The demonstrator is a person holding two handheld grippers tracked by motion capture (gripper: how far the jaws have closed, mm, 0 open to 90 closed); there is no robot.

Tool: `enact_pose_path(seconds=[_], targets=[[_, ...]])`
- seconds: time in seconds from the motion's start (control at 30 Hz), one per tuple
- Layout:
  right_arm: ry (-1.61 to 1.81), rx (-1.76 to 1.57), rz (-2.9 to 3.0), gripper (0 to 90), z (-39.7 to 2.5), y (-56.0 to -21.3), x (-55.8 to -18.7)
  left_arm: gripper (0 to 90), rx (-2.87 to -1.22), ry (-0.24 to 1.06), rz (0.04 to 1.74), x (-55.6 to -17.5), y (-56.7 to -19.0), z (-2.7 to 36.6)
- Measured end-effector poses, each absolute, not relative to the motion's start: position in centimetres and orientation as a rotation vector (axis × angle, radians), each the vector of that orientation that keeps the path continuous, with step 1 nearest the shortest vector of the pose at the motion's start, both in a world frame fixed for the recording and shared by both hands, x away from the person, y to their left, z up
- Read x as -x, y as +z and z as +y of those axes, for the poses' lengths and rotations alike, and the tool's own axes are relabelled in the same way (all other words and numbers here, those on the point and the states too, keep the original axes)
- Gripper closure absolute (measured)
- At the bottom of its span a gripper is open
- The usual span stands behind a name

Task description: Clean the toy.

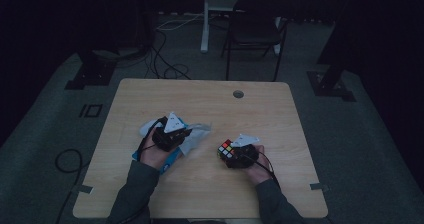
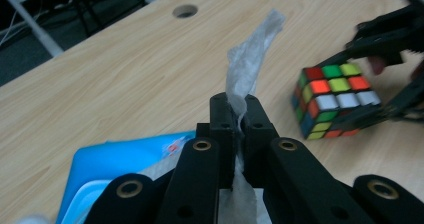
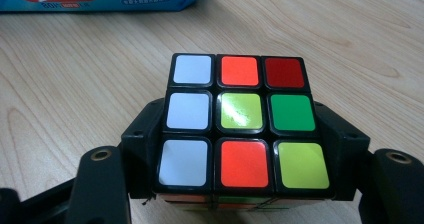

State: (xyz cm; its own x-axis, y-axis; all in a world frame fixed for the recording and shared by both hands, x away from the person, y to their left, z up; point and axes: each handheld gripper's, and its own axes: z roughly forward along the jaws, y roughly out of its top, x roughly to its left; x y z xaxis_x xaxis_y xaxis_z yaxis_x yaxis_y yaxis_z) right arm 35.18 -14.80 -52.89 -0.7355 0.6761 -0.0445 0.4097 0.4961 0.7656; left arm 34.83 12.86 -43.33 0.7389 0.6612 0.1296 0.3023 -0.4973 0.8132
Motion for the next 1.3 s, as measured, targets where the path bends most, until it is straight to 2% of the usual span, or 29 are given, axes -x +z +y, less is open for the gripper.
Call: enact_pose_path(seconds=[0.27, 0.6, 0.8, 1.3], targets=[[1.100, -0.906, 2.397, 33.9, -14.5, -52.8, -35.2, 87.8, -2.106, 0.515, 0.657, -33.7, -43.0, 11.3], [1.079, -0.918, 2.376, 33.9, -14.5, -52.9, -35.6, 87.7, -2.103, 0.388, 0.561, -32.9, -43.0, 9.4], [1.105, -0.908, 2.375, 33.9, -14.4, -52.5, -35.4, 87.3, -2.154, 0.454, 0.625, -33.9, -44.3, 8.3], [1.180, -0.820, 2.373, 33.8, -13.3, -51.2, -34.3, 86.5, -2.227, 0.460, 0.645, -35.5, -47.0, 5.3]])
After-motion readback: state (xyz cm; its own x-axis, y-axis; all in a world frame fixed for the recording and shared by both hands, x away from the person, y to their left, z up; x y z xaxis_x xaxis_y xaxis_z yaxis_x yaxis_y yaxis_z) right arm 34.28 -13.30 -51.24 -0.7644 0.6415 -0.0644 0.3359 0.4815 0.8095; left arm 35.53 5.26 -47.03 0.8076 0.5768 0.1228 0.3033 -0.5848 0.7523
